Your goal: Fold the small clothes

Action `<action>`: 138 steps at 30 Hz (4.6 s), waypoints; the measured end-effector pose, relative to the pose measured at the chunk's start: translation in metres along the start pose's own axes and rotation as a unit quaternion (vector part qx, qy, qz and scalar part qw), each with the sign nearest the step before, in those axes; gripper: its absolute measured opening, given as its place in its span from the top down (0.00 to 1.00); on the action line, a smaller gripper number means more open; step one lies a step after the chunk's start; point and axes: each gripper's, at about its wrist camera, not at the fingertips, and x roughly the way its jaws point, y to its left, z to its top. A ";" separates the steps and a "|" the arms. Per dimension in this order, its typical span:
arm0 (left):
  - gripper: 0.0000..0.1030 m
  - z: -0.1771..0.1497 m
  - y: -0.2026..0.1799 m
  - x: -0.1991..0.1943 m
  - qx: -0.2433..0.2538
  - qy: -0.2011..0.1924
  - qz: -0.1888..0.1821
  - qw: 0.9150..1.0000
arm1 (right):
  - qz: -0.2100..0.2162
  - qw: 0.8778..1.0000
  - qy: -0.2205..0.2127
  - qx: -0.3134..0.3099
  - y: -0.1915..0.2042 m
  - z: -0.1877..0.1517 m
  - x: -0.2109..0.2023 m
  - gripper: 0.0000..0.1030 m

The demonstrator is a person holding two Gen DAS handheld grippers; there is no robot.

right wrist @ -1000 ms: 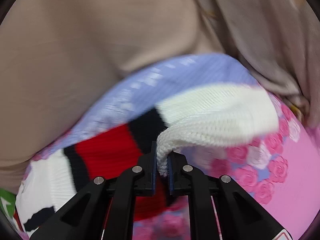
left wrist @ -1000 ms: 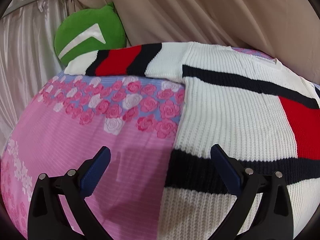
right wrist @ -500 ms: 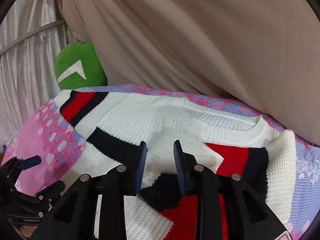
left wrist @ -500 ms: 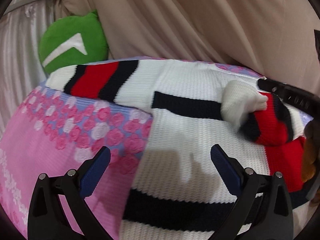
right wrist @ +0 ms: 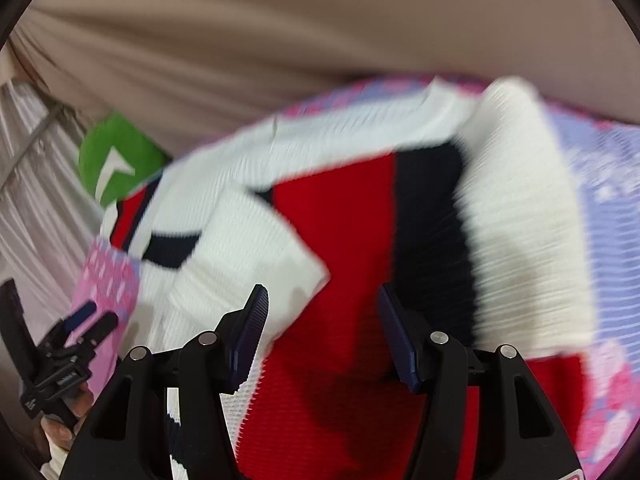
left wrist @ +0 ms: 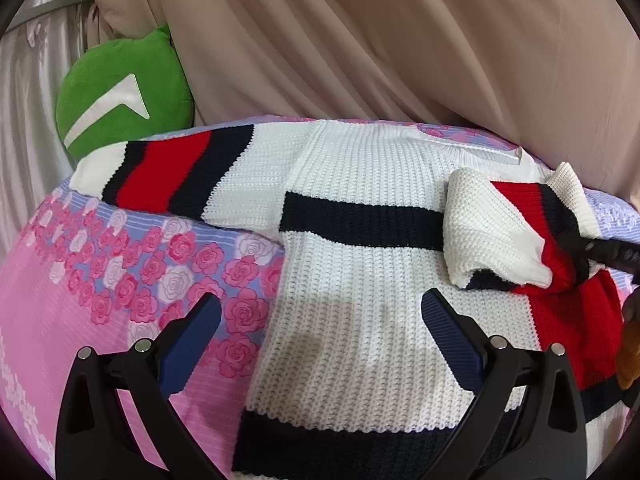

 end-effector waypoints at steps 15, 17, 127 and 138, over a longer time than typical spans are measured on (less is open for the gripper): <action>0.05 0.003 -0.005 0.006 0.012 -0.001 -0.025 1.000 | 0.001 0.984 -0.152 -0.097 0.097 0.050 -0.050 0.44; 0.05 0.006 -0.015 0.012 0.025 0.005 -0.037 0.999 | -0.060 0.983 -0.156 -0.076 0.060 0.041 -0.062 0.43; 0.53 0.044 -0.050 0.076 0.013 0.032 -0.051 0.998 | -0.141 0.985 -0.096 0.039 -0.100 -0.034 -0.056 0.73; 0.81 0.032 -0.044 0.073 0.010 0.039 -0.063 0.997 | -0.134 0.977 -0.125 0.107 -0.112 -0.046 -0.068 0.76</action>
